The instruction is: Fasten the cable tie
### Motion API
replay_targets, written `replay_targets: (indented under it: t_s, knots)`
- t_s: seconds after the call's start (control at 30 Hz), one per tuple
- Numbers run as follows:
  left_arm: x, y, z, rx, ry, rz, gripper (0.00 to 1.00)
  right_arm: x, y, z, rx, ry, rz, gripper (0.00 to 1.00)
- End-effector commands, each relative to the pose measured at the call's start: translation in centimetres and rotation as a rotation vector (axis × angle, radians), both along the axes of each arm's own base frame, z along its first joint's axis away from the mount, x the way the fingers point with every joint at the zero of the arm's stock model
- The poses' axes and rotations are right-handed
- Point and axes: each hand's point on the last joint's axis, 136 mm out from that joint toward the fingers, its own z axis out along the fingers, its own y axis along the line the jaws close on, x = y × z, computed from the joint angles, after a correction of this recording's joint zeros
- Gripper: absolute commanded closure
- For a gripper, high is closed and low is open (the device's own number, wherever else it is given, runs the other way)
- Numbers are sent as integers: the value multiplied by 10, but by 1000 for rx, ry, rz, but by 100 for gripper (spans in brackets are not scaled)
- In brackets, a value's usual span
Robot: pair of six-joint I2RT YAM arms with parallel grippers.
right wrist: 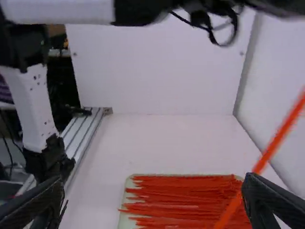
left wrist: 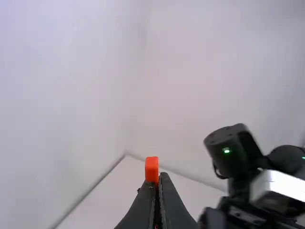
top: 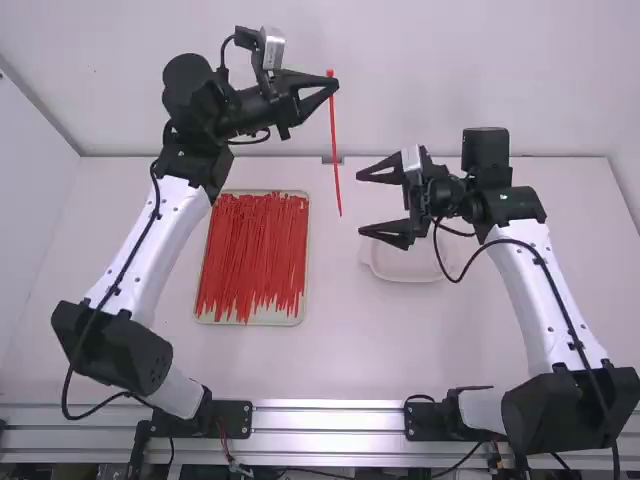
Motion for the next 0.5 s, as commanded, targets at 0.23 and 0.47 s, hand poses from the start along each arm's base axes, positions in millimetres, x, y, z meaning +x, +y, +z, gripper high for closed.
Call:
replay_targets:
  t_s: [0.23, 0.47]
  knots:
    - [38, 29, -34, -109, 407, 21, 98, 2, 4, 4, -8, -262, 8, 1]
    - [27, 34, -38, -138, 569, -65, 98, 8, 14, -9, -82, -400, -10, 1]
